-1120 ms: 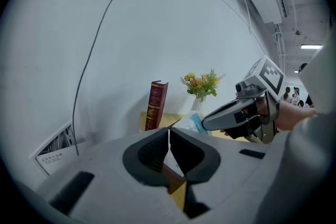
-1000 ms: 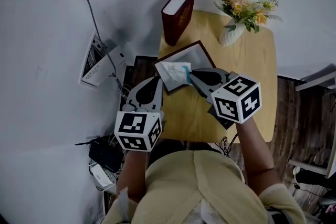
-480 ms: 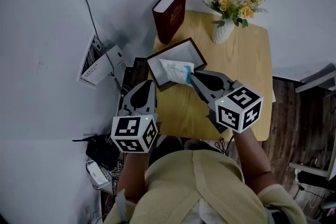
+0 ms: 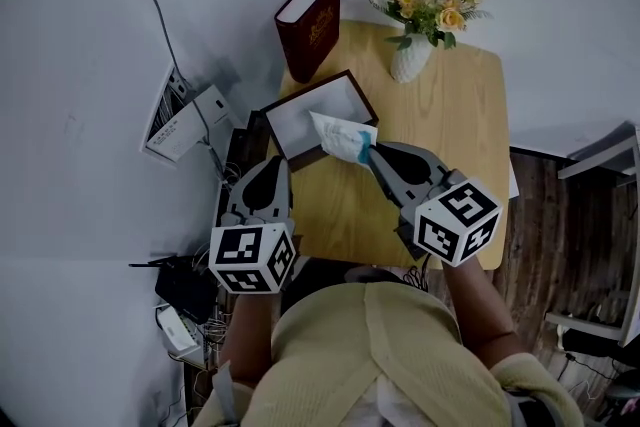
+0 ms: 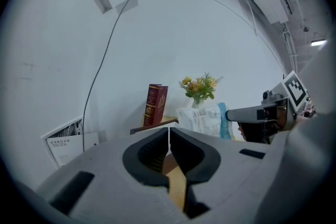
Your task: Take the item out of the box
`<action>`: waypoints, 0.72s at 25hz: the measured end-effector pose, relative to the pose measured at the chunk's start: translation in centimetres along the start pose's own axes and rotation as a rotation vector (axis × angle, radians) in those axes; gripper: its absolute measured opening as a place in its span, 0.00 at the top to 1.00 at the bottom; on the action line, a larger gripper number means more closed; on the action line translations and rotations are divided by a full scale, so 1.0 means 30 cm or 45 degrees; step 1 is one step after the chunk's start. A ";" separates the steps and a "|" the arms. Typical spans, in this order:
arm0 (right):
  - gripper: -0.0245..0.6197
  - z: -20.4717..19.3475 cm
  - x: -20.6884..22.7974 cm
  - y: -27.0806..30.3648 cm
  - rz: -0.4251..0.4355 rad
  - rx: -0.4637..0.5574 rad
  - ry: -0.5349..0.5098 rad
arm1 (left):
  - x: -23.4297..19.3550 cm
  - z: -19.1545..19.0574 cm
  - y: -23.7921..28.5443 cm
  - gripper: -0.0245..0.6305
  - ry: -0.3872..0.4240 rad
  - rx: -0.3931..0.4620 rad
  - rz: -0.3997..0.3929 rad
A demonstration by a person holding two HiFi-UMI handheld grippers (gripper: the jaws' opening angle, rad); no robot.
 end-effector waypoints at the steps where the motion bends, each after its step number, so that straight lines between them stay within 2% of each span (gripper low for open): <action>1: 0.92 -0.007 0.003 -0.006 -0.002 0.001 -0.002 | 0.003 -0.003 0.001 0.92 0.001 0.002 0.001; 18: 0.92 -0.071 0.046 -0.060 -0.037 -0.021 0.028 | 0.008 -0.040 0.003 0.92 0.012 -0.034 0.019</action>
Point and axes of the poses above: the fingertips, and each gripper's own axes: y forward along the fingers, x to its right, z out of its top, the point moved 7 cm from there along -y, backward along the fingers, and after that the axes turned 1 degree about y, right-handed, at the moved point
